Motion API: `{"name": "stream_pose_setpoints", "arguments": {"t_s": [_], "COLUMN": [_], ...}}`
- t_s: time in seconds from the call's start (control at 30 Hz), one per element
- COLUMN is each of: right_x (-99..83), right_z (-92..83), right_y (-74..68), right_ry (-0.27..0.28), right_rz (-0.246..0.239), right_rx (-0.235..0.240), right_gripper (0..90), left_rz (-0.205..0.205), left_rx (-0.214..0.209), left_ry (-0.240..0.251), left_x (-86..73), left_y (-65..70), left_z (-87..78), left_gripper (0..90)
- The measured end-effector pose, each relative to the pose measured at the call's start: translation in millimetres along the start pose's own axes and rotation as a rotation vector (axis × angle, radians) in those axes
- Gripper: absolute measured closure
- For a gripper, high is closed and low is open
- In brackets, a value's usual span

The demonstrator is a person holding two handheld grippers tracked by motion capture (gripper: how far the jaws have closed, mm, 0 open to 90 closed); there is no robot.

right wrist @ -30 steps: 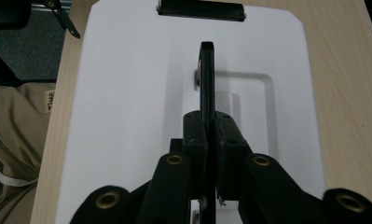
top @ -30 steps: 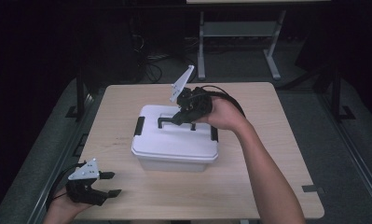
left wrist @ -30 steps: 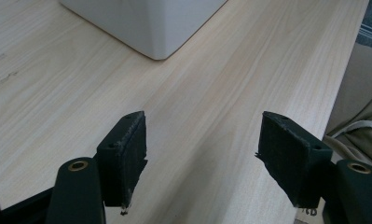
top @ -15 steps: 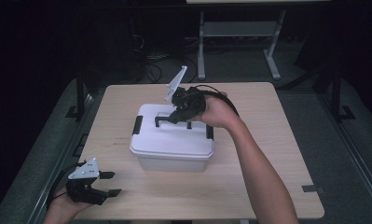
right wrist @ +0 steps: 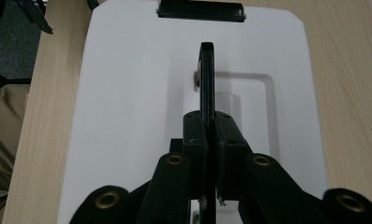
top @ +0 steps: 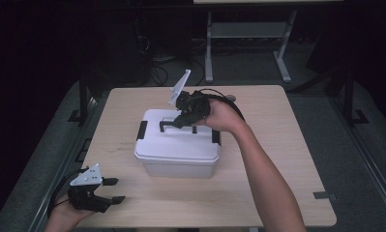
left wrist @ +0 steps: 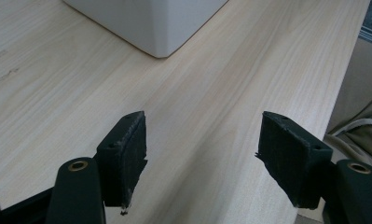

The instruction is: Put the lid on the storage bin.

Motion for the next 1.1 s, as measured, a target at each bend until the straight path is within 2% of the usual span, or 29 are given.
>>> {"name": "stream_pose_setpoints", "arguments": {"t_s": [0.2,0.5,0.83,0.93,1.07,1.1], "right_x": [0.0,-2.3,-6.2,-6.3,-9.2,-12.0], "right_z": [2.6,6.7,4.9,4.8,2.2,1.4], "right_y": [-0.9,-0.5,-2.1,-3.4,-6.3,-8.0], "right_ry": [-0.005,0.017,0.016,0.015,0.030,0.035], "right_rz": [-0.004,0.002,0.011,0.012,0.023,0.031], "right_rx": [0.006,0.026,0.018,0.033,0.036,0.049], "right_gripper": [84.4,84.1,83.3,81.6,75.5,73.6], "left_rz": [0.002,-0.001,-0.001,-0.003,0.004,0.007], "left_rx": [-0.003,-0.004,-0.004,-0.004,-0.006,-0.007], "left_ry": [0.004,0.003,0.006,0.006,-0.002,-0.003], "left_x": [0.0,-2.1,-1.7,-1.8,-0.1,0.3], "left_y": [-0.5,-1.4,-0.4,-0.5,0.9,1.1], "left_z": [-0.5,-0.6,-0.9,-1.1,0.7,0.8], "left_gripper": [32.1,31.8,31.6,31.6,31.1,31.0]}}
Point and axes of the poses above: each handheld gripper's, and its own axes: z roughly forward along the jaws, x roughly out of its top, y roughly to its right, the point moved 1 cm from there along z, roughly forward along the jaws, and after that the axes turned 14 degrees about -y, right-handed, at the moved point
